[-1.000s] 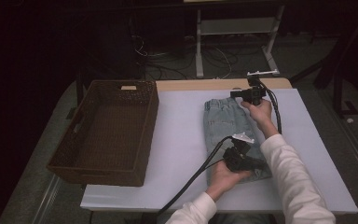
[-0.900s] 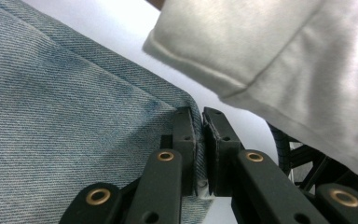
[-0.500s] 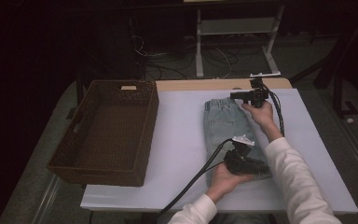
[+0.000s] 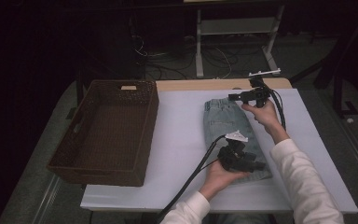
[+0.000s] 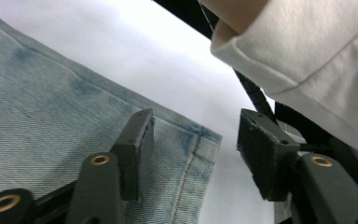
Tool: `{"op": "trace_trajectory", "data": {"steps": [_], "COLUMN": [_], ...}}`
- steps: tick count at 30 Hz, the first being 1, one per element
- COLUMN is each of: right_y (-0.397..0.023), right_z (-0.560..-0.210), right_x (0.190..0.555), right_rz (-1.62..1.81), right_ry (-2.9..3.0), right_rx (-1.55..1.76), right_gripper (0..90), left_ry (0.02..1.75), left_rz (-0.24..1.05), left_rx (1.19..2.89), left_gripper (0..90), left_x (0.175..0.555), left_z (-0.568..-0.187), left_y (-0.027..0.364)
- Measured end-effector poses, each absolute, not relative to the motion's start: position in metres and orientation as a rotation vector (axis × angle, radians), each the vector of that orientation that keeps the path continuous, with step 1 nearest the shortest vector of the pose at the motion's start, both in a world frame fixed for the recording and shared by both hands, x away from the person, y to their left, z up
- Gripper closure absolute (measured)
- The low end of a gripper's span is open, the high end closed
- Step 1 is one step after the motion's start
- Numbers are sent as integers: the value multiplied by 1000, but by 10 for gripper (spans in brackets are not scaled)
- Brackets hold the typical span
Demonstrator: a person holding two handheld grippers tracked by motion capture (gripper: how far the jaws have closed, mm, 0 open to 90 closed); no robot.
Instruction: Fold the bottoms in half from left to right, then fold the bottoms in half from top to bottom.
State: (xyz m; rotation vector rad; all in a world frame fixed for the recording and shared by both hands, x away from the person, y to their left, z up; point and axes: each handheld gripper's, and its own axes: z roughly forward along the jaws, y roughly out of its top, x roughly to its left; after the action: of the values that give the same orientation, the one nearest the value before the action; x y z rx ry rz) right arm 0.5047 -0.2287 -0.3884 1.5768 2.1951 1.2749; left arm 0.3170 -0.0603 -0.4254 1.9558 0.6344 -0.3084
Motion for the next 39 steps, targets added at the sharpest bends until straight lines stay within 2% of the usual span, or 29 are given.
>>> {"op": "trace_trajectory", "data": {"steps": [7, 11, 16, 23, 26, 33, 39], "right_y": [-235, -238, -239, -239, -239, -242, -244], "right_z": [-378, -373, -369, -365, -363, -361, -364], "right_x": [499, 497, 494, 492, 491, 489, 490], "right_rz": [1259, 1269, 1288, 1323, 1334, 1333, 1338], "right_ry": [2204, 2253, 2285, 2286, 2290, 2274, 2264], "right_rx": [1590, 1577, 1554, 1527, 1516, 1495, 1499], "right_gripper": [115, 8, 0, 0, 0, 0, 0], "left_ry": [626, 621, 606, 601, 602, 657, 737], "left_rz": [-314, -356, -323, -251, -222, -132, -90], "left_rx": [1912, 1898, 1917, 1948, 1961, 1971, 1911], "left_gripper": [325, 273, 139, 27, 0, 0, 0], "left_x": [323, 329, 336, 350, 358, 380, 402], "left_z": [-413, -406, -394, -373, -366, -356, -353], "left_y": [-47, -40, -32, -23, -18, -5, 10]}}
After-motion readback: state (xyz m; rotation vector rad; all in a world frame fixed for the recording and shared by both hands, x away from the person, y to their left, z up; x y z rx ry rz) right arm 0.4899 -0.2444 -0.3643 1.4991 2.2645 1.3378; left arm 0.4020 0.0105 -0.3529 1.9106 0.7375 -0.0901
